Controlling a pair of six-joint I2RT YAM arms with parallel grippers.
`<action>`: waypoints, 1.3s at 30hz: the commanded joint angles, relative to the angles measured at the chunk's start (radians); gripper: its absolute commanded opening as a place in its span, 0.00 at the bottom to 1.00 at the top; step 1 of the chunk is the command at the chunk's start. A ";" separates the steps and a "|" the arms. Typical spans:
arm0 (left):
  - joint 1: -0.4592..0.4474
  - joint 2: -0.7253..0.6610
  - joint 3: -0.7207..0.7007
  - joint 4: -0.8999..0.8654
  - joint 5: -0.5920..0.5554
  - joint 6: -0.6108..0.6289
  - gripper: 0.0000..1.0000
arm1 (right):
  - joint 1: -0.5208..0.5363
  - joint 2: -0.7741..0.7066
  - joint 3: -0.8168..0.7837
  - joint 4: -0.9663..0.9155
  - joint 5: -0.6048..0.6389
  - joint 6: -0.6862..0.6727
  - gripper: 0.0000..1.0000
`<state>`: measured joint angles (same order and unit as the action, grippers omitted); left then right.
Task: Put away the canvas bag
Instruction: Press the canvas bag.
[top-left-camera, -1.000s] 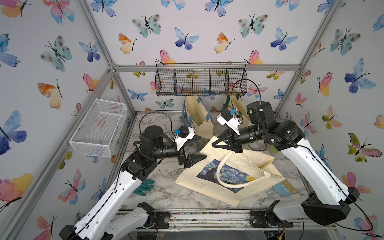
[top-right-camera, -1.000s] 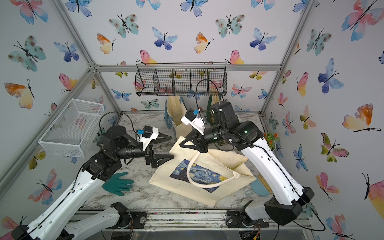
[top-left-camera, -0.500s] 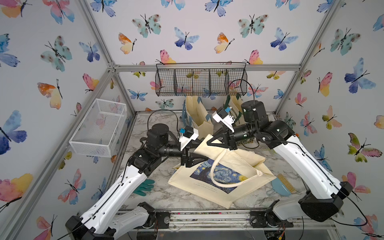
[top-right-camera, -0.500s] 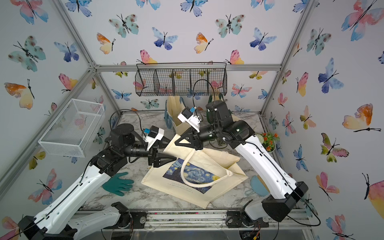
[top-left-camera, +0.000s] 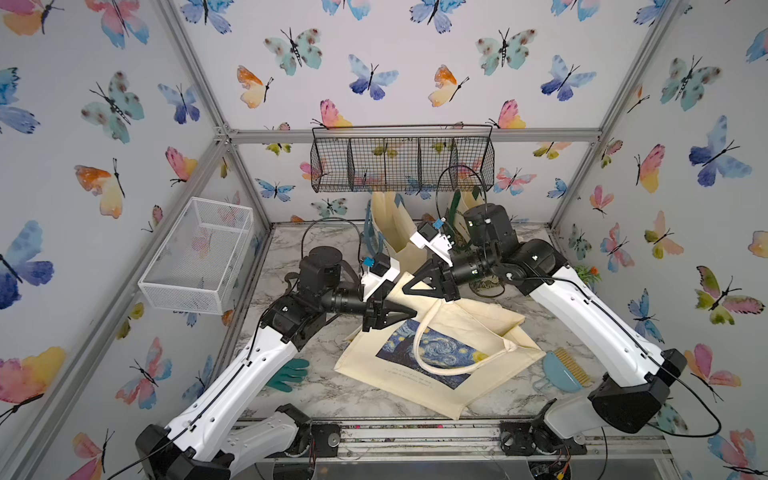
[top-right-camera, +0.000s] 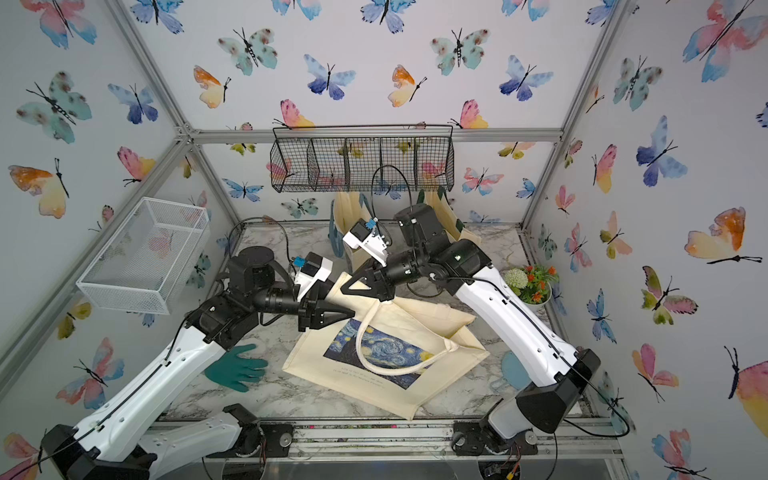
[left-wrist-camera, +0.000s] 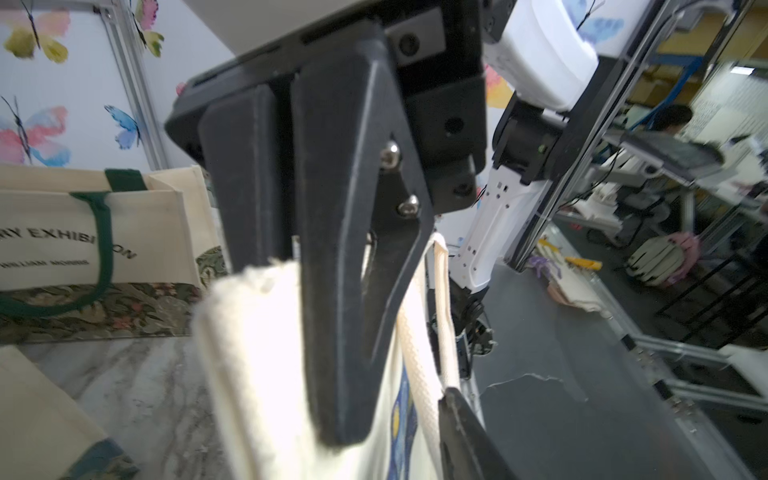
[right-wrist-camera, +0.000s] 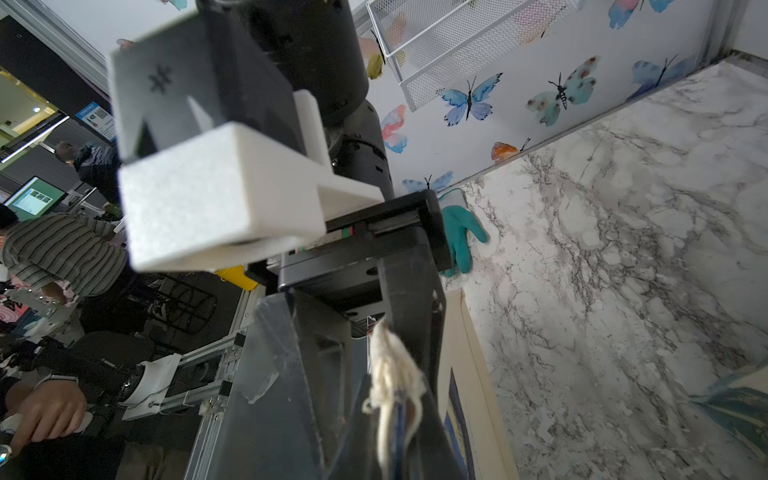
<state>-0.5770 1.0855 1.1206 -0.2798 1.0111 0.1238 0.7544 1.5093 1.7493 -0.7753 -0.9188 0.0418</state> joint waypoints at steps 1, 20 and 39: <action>-0.008 0.022 0.031 -0.056 0.047 0.041 0.17 | 0.010 0.009 0.040 0.034 0.010 0.007 0.01; 0.006 -0.095 -0.005 -0.281 -0.109 0.393 0.00 | 0.014 -0.149 -0.257 -0.085 0.060 -0.180 0.48; 0.204 -0.096 0.045 -0.268 -0.043 0.411 0.00 | 0.014 -0.373 -0.561 -0.127 0.164 -0.157 0.46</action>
<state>-0.3988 0.9791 1.1198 -0.5682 0.9592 0.5343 0.7666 1.1637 1.2144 -0.8391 -0.7628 -0.1234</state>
